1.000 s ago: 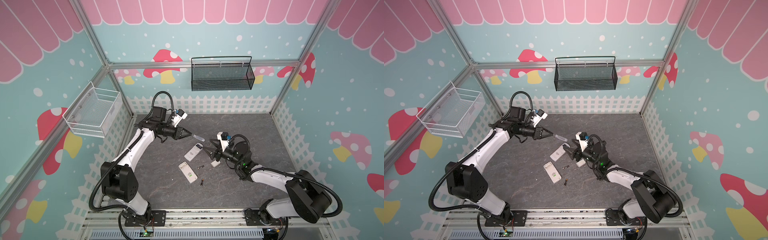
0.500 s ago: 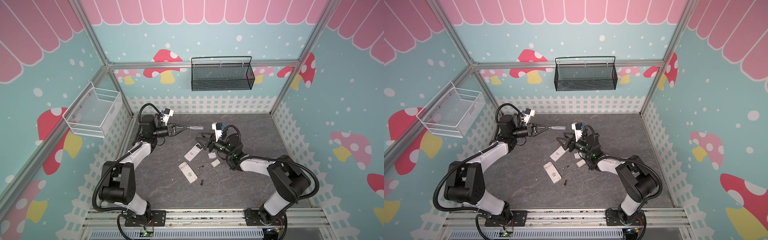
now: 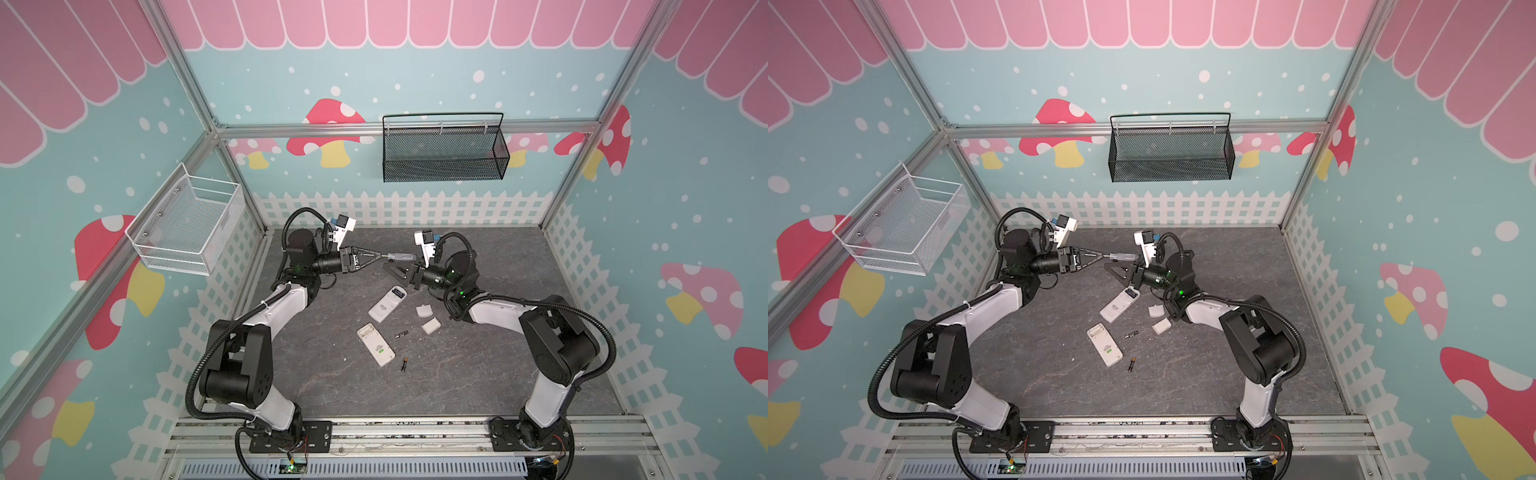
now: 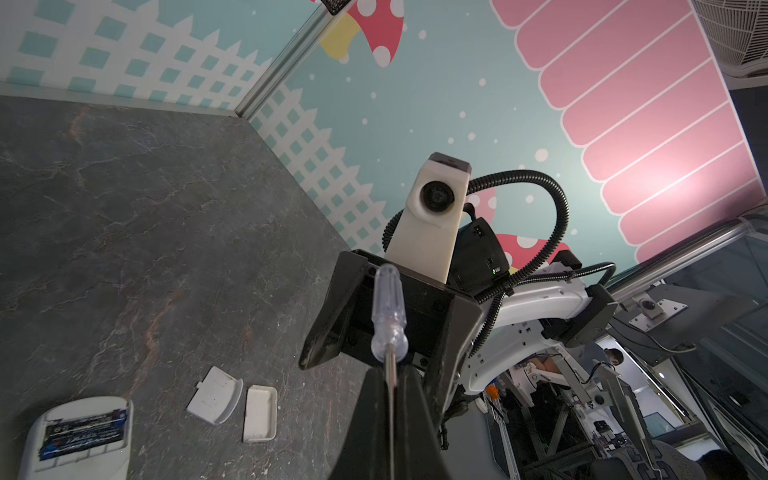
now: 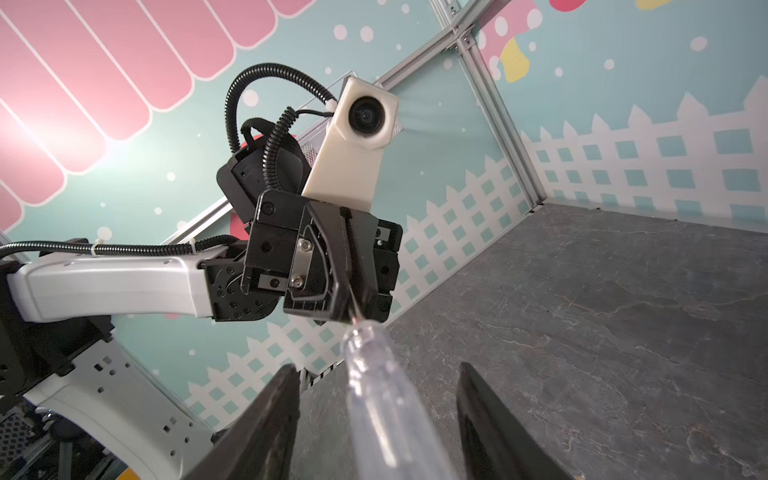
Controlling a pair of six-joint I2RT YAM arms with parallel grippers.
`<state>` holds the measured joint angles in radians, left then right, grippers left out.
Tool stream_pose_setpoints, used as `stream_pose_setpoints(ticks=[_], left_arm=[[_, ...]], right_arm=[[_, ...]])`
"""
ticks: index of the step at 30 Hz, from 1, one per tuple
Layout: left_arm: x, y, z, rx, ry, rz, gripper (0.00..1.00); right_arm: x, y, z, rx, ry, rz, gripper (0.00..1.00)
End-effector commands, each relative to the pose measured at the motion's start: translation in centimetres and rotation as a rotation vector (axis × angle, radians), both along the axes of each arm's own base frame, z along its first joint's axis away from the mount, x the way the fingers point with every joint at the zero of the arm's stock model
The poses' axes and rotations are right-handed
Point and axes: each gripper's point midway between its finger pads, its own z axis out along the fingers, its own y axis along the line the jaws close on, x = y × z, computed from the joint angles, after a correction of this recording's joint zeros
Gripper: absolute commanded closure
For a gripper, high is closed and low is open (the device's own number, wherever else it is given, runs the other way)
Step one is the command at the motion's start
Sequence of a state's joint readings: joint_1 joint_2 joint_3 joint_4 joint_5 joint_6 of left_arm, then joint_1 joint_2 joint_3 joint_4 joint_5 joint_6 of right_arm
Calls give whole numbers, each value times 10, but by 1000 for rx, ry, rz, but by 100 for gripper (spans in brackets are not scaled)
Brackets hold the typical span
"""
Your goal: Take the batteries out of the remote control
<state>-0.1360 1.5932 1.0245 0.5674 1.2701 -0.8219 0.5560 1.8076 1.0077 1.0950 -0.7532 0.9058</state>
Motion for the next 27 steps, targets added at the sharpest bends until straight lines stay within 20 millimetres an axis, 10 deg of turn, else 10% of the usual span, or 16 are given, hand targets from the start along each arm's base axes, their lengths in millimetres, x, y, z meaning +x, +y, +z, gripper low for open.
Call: stream_pose_setpoints(ticks=[1, 27], left_arm=[[-7, -8, 2, -3, -28, -55, 100], [-16, -24, -22, 49, 17, -118, 100]], right_arm=[[-5, 4, 6, 19, 12, 85, 43], [-8, -28, 3, 6, -21, 108, 56]])
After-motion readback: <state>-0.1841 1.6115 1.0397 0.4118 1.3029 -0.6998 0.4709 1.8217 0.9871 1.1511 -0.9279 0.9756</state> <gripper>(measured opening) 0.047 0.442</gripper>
